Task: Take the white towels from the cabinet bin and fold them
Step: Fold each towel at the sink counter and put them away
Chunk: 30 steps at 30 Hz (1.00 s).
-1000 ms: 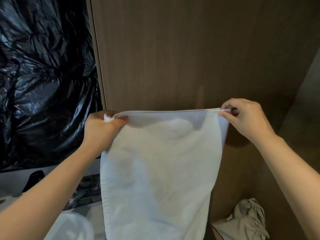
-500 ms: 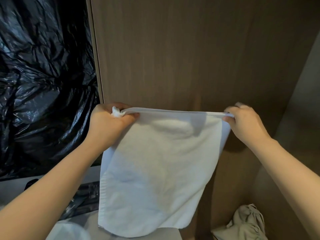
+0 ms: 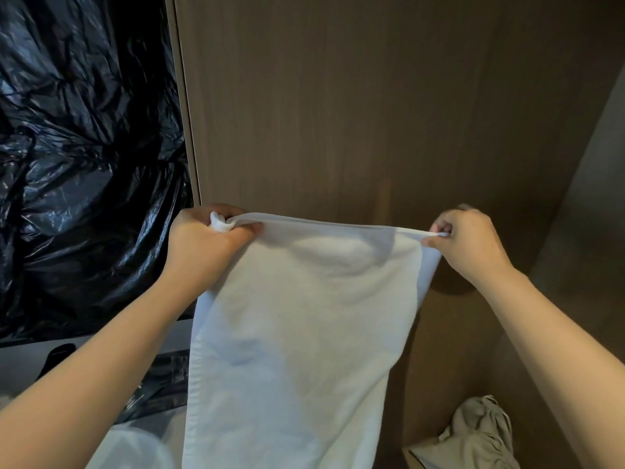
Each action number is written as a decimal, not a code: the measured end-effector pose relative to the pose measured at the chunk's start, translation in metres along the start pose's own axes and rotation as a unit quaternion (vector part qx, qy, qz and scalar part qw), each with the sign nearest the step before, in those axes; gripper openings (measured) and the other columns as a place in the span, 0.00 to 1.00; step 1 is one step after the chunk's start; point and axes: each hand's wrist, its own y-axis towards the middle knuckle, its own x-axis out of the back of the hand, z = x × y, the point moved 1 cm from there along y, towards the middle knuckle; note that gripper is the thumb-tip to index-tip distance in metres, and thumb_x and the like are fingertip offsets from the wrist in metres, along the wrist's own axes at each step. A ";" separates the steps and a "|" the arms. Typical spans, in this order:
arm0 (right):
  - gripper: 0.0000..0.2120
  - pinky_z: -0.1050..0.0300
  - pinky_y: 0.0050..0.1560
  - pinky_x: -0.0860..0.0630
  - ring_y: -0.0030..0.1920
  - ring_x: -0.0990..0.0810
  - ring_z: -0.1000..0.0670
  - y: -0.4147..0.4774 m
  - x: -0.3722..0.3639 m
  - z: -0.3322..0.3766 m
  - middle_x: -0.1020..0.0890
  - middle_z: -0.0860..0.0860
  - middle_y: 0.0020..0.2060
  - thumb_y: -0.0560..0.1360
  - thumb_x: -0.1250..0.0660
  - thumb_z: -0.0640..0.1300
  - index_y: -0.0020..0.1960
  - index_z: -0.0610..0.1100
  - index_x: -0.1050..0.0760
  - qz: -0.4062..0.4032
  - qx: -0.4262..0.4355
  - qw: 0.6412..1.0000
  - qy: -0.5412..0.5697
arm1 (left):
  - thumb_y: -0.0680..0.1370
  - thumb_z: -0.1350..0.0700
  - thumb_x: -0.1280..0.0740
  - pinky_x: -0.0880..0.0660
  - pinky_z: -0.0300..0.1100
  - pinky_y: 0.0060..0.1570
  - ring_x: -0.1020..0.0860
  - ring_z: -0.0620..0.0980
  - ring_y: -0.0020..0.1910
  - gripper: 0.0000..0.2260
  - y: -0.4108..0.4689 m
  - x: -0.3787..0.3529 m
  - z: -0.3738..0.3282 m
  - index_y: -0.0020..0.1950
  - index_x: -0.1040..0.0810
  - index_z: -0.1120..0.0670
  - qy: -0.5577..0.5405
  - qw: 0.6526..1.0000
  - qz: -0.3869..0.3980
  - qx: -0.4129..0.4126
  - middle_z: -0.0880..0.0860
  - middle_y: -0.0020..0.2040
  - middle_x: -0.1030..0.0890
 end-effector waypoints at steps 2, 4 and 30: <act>0.09 0.58 0.35 0.29 0.41 0.22 0.49 0.001 0.002 -0.003 0.21 0.47 0.43 0.72 0.25 0.43 0.40 0.47 0.26 0.039 -0.008 0.999 0.019 | 0.71 0.58 0.25 0.28 0.29 0.30 0.26 0.36 0.25 0.11 0.001 0.002 0.003 0.33 0.25 0.50 0.002 1.000 0.000 0.008 0.46 0.27 0.22; 0.09 0.57 0.35 0.28 0.40 0.22 0.49 0.001 0.005 -0.006 0.21 0.48 0.39 0.71 0.24 0.44 0.41 0.47 0.25 0.066 -0.004 0.997 0.046 | 0.71 0.57 0.25 0.27 0.33 0.32 0.25 0.39 0.28 0.09 0.003 0.004 0.006 0.34 0.23 0.51 0.013 1.000 -0.002 0.013 0.48 0.30 0.21; 0.05 0.54 0.53 0.26 0.52 0.23 0.48 -0.015 -0.053 -0.067 0.20 0.48 0.49 0.79 0.34 0.41 0.54 0.43 0.21 -0.103 -0.196 0.946 0.237 | 0.71 0.63 0.30 0.20 0.36 0.40 0.19 0.46 0.37 0.09 -0.017 -0.004 0.038 0.50 0.21 0.60 -0.196 0.926 0.249 0.206 0.54 0.41 0.17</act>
